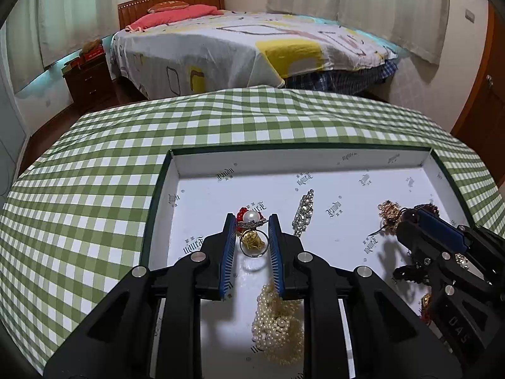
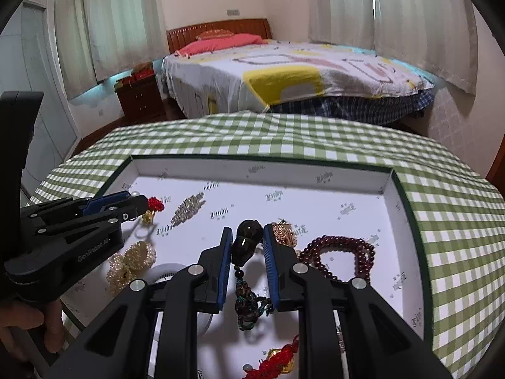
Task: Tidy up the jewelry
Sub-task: 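Carry the ring and pendant over the green box and lower them, then open both grippers to release the ring and pendant in the box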
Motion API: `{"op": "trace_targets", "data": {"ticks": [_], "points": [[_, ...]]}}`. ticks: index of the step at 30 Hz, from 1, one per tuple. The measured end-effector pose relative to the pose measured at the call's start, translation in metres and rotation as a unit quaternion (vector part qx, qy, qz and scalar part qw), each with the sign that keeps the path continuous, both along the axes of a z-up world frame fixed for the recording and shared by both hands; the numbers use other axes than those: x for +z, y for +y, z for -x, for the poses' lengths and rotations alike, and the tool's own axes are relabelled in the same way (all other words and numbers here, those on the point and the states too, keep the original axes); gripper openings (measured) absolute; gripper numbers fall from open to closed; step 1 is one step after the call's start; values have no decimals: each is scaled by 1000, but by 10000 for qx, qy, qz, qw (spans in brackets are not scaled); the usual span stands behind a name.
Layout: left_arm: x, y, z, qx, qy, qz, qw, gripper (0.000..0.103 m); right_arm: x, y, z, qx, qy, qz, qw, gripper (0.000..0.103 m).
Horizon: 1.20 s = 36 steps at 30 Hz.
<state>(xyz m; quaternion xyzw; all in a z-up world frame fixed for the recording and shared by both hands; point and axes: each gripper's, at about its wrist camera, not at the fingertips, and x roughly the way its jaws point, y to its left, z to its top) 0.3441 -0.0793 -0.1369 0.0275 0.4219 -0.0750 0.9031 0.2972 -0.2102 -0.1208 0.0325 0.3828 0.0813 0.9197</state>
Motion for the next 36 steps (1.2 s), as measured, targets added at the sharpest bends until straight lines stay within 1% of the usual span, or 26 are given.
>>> {"op": "trace_targets", "data": {"ticks": [9, 18, 24, 26, 28, 30, 31, 33, 36], "points": [[-2, -10, -10, 3, 78, -202, 9998, 21, -8, 2, -6, 4, 215, 41, 9998, 21], [-1, -13, -9, -4, 50, -292, 9996, 22, -10, 1, -8, -7, 259, 41, 9997, 21], [0, -10, -7, 23, -3, -219, 9998, 34, -11, 1, -10, -21, 297, 24, 9996, 21], [2, -9, -5, 31, -36, -205, 9998, 43, -11, 0, -10, -22, 309, 6, 9995, 21], [3, -8, -4, 31, -68, -199, 9998, 44, -11, 0, -9, -23, 305, 13, 9995, 22], [3, -7, -3, 27, -59, -191, 9998, 44, -11, 0, -9, -16, 316, -1, 9995, 29], [4, -7, -2, 28, -66, -188, 9998, 45, -11, 0, -9, -20, 311, -8, 9995, 30], [5, -6, -1, 30, -97, -182, 9998, 51, -10, -1, -8, -25, 290, 0, 9996, 31], [6, -5, 1, 32, -146, -167, 9997, 53, -8, -2, -6, -30, 247, -4, 9997, 31]]}}
